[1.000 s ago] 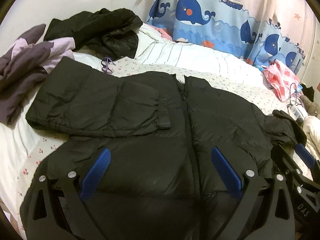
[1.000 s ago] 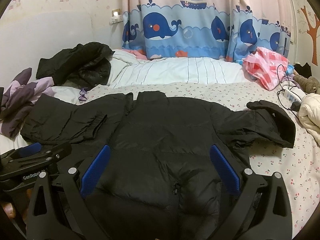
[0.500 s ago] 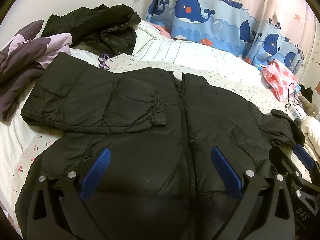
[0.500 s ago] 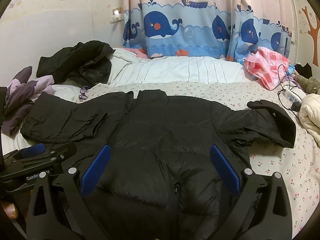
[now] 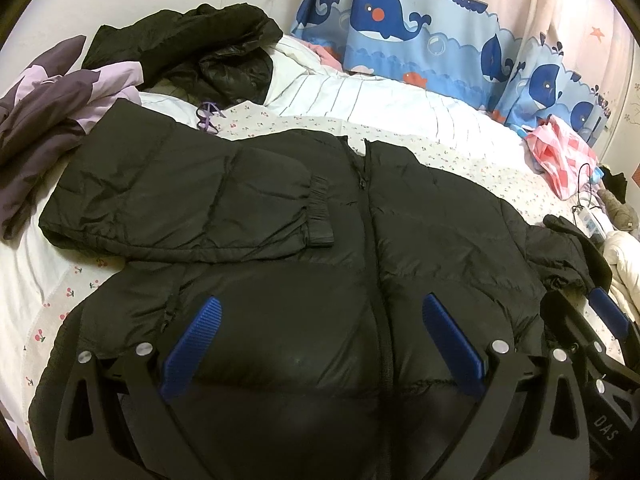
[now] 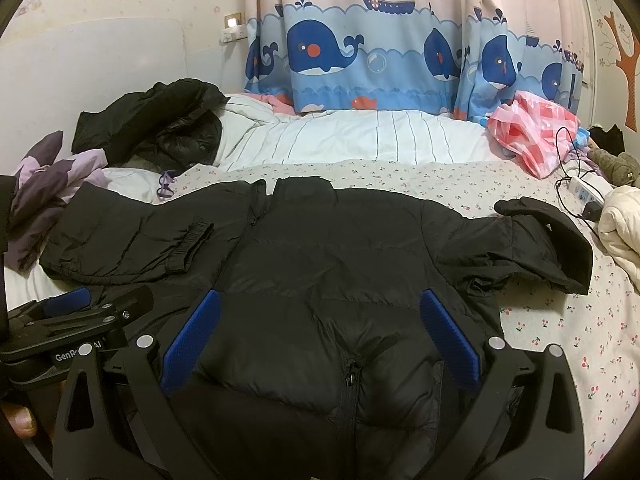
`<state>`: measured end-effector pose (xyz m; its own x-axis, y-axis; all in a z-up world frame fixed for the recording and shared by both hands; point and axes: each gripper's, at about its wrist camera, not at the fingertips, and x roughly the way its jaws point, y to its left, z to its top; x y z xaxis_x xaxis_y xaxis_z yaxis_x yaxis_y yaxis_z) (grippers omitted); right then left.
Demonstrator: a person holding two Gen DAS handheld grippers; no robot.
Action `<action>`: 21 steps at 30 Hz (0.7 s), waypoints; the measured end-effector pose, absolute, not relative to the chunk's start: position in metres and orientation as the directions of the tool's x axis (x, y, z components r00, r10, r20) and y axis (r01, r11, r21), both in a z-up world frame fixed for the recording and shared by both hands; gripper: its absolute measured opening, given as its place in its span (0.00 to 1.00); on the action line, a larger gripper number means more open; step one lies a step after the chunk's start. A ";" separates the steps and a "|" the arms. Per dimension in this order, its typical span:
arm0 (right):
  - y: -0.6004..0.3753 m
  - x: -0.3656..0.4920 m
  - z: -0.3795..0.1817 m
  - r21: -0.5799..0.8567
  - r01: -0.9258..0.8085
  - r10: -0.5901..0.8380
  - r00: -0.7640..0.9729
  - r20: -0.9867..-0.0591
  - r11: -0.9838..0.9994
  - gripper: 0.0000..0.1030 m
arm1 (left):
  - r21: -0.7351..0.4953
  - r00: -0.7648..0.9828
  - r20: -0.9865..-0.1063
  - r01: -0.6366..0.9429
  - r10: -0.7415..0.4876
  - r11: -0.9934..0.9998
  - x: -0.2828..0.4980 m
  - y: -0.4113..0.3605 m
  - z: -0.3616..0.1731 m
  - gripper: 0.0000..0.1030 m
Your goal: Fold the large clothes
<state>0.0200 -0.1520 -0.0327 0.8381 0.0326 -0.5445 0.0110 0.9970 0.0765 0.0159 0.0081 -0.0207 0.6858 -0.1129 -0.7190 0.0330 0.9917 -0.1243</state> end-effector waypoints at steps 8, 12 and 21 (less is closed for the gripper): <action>-0.151 0.021 -0.032 0.075 0.012 0.031 0.838 -0.545 0.997 0.93 | -0.124 0.685 -0.719 0.033 -0.112 0.992 0.016 0.008 -0.021 0.94; -0.151 0.021 -0.032 0.075 0.012 0.031 0.838 -0.546 0.997 0.93 | -0.123 0.685 -0.720 0.033 -0.112 0.992 0.016 0.008 -0.021 0.94; -0.150 0.021 -0.032 0.074 0.013 0.030 0.837 -0.546 0.997 0.93 | -0.122 0.683 -0.722 0.034 -0.113 0.992 0.015 0.007 -0.024 0.94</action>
